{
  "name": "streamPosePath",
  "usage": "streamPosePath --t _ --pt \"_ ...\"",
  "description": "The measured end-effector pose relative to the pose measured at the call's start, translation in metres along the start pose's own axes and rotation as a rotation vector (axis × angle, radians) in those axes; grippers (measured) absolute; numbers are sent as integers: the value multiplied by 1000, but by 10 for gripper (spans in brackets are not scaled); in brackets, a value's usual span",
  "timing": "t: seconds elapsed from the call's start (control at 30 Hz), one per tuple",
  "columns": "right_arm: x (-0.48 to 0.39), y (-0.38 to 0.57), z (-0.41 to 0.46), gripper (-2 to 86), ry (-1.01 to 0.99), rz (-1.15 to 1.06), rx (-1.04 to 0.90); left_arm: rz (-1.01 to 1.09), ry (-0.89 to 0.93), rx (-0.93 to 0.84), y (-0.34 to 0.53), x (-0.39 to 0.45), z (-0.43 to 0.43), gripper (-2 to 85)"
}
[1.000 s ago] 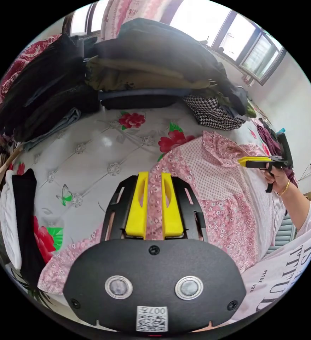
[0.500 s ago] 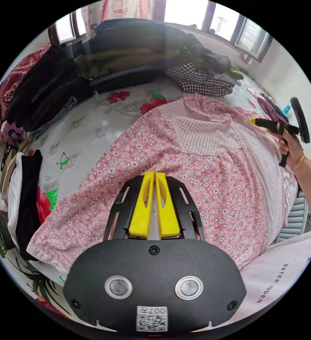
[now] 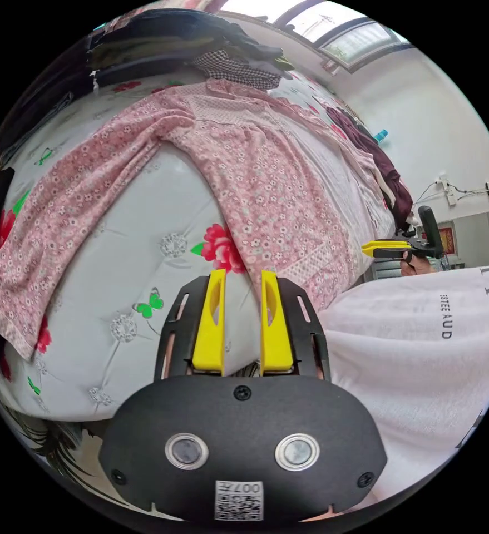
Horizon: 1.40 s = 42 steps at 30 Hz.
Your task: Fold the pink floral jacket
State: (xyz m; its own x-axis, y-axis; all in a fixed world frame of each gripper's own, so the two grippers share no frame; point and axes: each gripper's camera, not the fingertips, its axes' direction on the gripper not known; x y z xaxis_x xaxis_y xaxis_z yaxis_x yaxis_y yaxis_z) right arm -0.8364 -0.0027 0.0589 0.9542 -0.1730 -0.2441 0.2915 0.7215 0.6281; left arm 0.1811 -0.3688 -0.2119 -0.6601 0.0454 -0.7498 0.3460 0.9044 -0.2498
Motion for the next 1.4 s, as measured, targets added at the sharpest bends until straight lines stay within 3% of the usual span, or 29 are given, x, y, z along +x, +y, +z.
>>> streamPosePath --t 0.2,0.5,0.67,0.83,1.0,1.2,1.4 --pt "-19 -12 18 2 104 -52 -17 87 -193 -91 -4 26 21 55" --pt "23 6 2 6 29 -45 60 -49 -329 -48 8 47 25 73" --pt "130 31 -68 32 121 92 284 -366 -337 54 35 56 5 59" --pt "280 72 -147 52 355 387 443 -475 -352 177 54 119 -3 50" --pt "391 80 -155 58 369 437 307 -388 -305 191 24 194 31 47" --pt "382 63 -161 7 241 105 205 -286 -161 264 -3 262 56 50" --pt "250 39 -237 3 -100 -608 245 -249 -71 291 -4 281 64 53"
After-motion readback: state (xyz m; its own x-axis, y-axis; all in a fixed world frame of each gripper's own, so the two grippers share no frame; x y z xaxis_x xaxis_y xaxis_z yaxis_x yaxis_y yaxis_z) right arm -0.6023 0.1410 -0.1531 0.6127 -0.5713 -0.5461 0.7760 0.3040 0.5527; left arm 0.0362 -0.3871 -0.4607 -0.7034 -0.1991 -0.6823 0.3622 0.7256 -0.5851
